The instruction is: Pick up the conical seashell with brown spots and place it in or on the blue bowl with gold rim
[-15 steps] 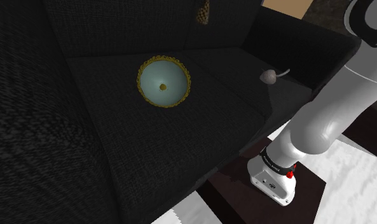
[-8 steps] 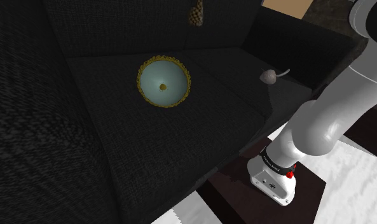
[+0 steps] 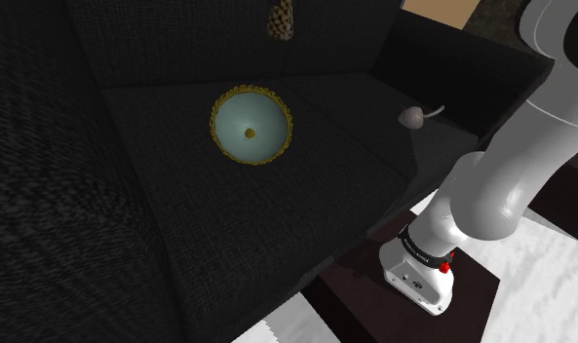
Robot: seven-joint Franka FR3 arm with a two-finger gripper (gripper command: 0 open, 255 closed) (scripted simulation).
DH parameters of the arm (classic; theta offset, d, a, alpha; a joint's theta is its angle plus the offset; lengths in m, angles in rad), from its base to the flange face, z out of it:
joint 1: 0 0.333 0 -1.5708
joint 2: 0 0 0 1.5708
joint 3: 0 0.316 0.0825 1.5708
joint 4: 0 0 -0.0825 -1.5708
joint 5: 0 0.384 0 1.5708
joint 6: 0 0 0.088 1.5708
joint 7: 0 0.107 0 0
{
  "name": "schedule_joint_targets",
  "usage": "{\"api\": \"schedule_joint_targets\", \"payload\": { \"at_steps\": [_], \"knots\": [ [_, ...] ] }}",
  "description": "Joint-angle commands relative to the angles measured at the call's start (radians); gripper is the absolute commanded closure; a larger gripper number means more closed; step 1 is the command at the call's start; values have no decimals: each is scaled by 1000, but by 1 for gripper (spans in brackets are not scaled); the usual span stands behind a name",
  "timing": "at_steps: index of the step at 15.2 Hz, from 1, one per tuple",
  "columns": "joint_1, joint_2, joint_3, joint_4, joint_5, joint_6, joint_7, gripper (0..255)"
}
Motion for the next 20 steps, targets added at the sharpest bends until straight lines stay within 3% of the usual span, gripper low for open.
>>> {"api": "schedule_joint_targets", "payload": {
  "at_steps": [1,3,20],
  "knots": [
    [29,8,28,14,-5,-11,56,255],
    [59,38,58,58,-17,-30,112,255],
    [43,-86,39,-330,24,241,101,255]
  ]
}}
